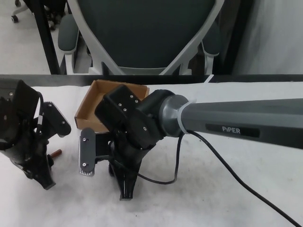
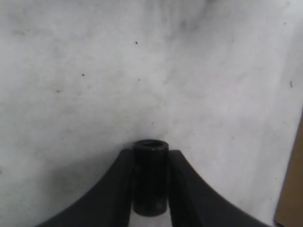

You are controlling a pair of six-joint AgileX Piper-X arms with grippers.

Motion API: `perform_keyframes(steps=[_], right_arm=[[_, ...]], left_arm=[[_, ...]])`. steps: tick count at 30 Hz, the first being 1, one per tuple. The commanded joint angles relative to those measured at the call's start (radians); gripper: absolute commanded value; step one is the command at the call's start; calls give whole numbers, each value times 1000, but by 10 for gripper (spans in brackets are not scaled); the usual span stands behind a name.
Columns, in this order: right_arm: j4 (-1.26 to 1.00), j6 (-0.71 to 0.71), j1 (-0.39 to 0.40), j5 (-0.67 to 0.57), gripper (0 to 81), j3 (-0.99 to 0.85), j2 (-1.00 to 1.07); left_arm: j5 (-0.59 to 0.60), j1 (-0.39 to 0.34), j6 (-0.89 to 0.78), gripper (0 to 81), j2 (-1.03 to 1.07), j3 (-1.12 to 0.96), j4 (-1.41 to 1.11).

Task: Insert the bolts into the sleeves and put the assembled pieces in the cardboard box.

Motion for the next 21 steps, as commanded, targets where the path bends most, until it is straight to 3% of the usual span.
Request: perform_keyframes(steps=[1, 6, 15, 21], right_arm=[[22, 28, -5, -9, 0, 10, 37], [19, 111, -5, -9, 0, 10, 21], [14, 283, -5, -216, 2, 42, -117], [2, 363, -5, -226, 2, 162, -307]], left_arm=[[5, 3, 20, 447, 19, -6, -10], [5, 5, 42, 417, 58, -6, -10], [137, 5, -158, 11, 65, -6, -2], [210, 5, -444, 8, 65, -6, 57]])
